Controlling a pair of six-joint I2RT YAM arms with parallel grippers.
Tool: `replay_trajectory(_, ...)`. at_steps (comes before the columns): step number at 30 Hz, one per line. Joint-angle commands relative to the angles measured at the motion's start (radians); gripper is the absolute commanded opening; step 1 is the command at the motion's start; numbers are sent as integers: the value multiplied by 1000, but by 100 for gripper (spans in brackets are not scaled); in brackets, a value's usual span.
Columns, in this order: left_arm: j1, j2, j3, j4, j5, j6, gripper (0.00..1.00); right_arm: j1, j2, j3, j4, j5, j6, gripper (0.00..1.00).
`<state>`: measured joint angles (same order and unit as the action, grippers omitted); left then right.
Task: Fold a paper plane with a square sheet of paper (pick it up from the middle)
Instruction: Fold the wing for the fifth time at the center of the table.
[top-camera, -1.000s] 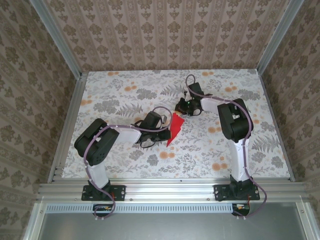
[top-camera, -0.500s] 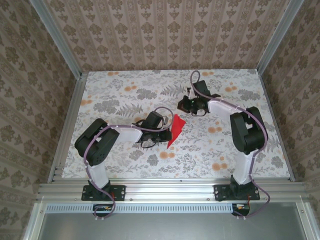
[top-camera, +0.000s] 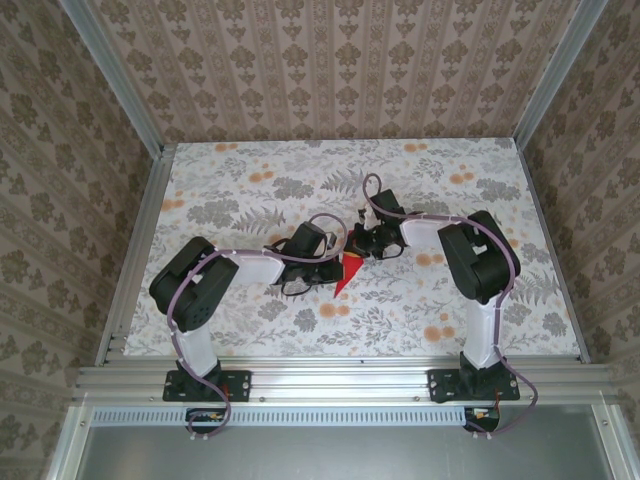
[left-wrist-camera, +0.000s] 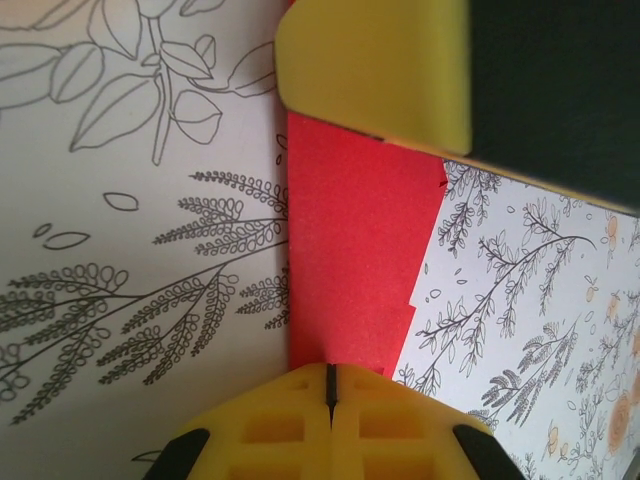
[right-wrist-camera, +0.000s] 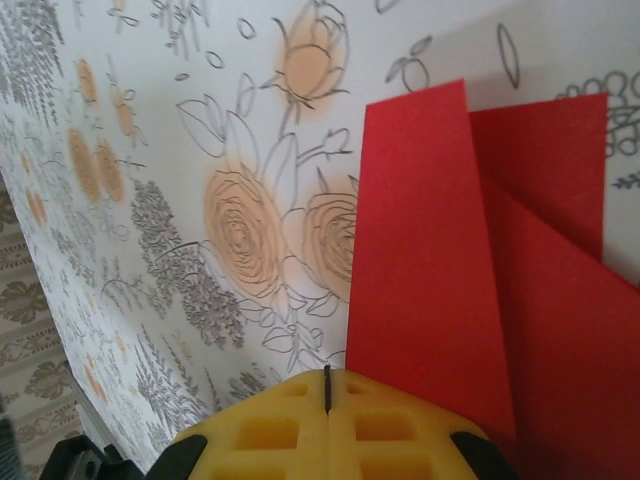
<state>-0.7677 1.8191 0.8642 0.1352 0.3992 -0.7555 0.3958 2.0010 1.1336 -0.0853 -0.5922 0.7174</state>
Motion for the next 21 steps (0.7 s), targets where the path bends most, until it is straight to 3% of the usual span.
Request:
replay_trajectory(1,21,36,-43,-15,75,-27,9,-2,30,-7,0,-19,1,5)
replay_trajectory(4,52,41,-69,122,176,-74,14,-6,55,0,-39,0,-13,5)
replay_trajectory(7,64,45,-72,159,213,-83,17,-3,72,5,-77,15,-24,5)
replay_trajectory(21,30,24,-86,-38,184,28,14,-4,99,32,-176,105,-49,5)
